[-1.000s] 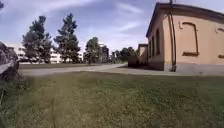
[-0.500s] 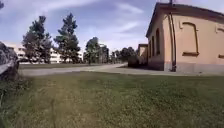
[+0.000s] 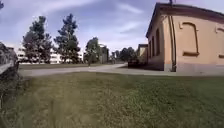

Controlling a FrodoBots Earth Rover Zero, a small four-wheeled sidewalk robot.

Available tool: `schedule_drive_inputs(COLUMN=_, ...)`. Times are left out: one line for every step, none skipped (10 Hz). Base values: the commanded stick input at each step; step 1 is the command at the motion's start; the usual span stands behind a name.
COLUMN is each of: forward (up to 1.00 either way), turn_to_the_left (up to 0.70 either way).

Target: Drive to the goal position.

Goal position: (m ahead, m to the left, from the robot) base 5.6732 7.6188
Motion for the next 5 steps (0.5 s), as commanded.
schedule_drive_inputs(forward=0.70, turn_to_the_left=0.18)
schedule_drive_inputs(forward=0.70, turn_to_the_left=0.35)
schedule_drive_inputs(forward=0.70, turn_to_the_left=0.35)
schedule_drive_inputs(forward=0.70, turn_to_the_left=0.35)
schedule_drive_inputs(forward=0.70, turn_to_the_left=0.35)
